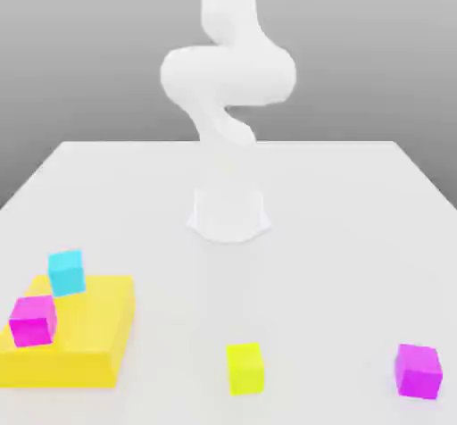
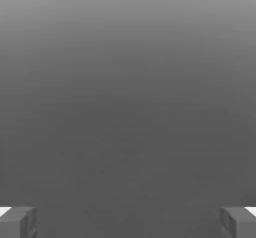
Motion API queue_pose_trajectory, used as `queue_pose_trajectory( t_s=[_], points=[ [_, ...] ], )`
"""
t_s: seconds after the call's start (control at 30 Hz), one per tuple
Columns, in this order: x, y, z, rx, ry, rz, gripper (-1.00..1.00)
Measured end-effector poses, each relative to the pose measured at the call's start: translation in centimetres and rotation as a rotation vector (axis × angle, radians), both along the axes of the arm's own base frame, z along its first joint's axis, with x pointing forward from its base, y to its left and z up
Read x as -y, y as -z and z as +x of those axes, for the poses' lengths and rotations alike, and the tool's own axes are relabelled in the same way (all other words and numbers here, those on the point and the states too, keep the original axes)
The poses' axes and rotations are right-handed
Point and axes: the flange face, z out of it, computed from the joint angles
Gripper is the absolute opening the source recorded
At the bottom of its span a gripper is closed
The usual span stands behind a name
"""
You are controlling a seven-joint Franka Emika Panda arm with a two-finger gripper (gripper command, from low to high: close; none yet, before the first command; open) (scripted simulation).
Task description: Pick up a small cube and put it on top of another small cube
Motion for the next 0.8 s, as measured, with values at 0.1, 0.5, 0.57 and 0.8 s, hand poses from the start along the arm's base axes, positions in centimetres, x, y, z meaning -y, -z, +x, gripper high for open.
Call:
queue_pose_trajectory(
  t_s=[0.1, 0.5, 0.57, 0.8],
  points=[
    [-0.3, 6.0, 3.6, -0.097, -0.017, -0.007, 0.0],
    [-1.6, 31.1, 8.6, -0.465, -0.084, -0.034, 0.0],
    [-1.7, 35.2, 8.1, -0.526, -0.096, -0.04, 0.0],
    [-2.1, 47.8, 4.3, -0.71, -0.131, -0.055, 0.0]
  ],
)
